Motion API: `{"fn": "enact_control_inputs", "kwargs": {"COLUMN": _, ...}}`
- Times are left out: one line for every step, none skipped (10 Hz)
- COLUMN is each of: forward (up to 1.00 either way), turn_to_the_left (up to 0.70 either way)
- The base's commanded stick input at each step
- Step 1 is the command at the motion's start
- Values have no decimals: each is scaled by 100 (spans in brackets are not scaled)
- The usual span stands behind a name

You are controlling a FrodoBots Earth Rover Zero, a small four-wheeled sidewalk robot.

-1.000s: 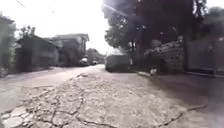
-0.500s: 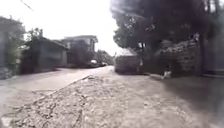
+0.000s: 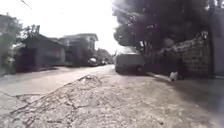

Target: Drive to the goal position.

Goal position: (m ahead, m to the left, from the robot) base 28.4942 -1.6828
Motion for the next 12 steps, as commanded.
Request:
{"fn": "enact_control_inputs", "kwargs": {"forward": 100, "turn_to_the_left": 0}}
{"fn": "enact_control_inputs", "kwargs": {"forward": 100, "turn_to_the_left": 0}}
{"fn": "enact_control_inputs", "kwargs": {"forward": 100, "turn_to_the_left": 0}}
{"fn": "enact_control_inputs", "kwargs": {"forward": 100, "turn_to_the_left": 0}}
{"fn": "enact_control_inputs", "kwargs": {"forward": 100, "turn_to_the_left": 0}}
{"fn": "enact_control_inputs", "kwargs": {"forward": 100, "turn_to_the_left": 0}}
{"fn": "enact_control_inputs", "kwargs": {"forward": 100, "turn_to_the_left": 0}}
{"fn": "enact_control_inputs", "kwargs": {"forward": 100, "turn_to_the_left": 0}}
{"fn": "enact_control_inputs", "kwargs": {"forward": 100, "turn_to_the_left": 0}}
{"fn": "enact_control_inputs", "kwargs": {"forward": 100, "turn_to_the_left": 0}}
{"fn": "enact_control_inputs", "kwargs": {"forward": 100, "turn_to_the_left": 0}}
{"fn": "enact_control_inputs", "kwargs": {"forward": 100, "turn_to_the_left": 0}}
